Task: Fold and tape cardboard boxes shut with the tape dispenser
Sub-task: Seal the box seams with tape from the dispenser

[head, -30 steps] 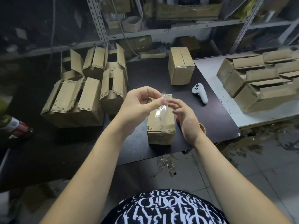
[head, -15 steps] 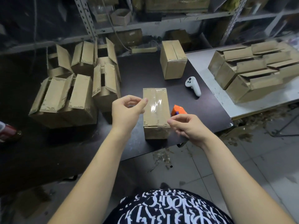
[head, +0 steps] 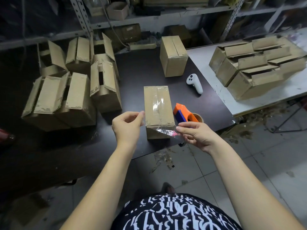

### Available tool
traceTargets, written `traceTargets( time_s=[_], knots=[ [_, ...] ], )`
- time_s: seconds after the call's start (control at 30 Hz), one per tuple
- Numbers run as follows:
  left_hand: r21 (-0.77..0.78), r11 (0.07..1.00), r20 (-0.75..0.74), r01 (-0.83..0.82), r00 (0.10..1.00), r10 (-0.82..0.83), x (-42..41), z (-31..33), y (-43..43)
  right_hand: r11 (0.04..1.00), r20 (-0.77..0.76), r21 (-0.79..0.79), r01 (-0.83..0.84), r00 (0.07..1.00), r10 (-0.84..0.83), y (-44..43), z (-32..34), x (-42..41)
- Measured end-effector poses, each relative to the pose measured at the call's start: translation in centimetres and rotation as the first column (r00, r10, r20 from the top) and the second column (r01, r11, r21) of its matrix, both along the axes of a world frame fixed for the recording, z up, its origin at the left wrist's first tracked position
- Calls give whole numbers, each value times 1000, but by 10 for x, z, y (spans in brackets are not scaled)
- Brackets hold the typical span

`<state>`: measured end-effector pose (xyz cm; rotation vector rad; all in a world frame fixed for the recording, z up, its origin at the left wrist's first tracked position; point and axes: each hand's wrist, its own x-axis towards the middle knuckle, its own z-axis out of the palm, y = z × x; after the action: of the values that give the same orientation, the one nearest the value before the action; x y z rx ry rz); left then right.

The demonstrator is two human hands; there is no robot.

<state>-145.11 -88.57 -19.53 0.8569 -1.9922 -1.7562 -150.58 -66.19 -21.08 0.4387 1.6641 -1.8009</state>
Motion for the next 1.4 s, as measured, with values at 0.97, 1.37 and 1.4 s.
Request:
traceTargets(
  time_s=[0.97, 1.37, 1.4],
  knots=[
    [341, 898, 208, -279, 954, 217, 0, -39, 10, 956, -119, 230, 184, 980, -160, -8, -31, -28],
    [539, 784, 359, -308, 926, 118, -8, -50, 7, 990, -10, 63, 127, 992, -126, -13, -58, -23],
    [542, 784, 363, -302, 926, 105, -9, -51, 6, 989, -14, 90, 119, 993, -119, -14, -59, -21]
  ],
)
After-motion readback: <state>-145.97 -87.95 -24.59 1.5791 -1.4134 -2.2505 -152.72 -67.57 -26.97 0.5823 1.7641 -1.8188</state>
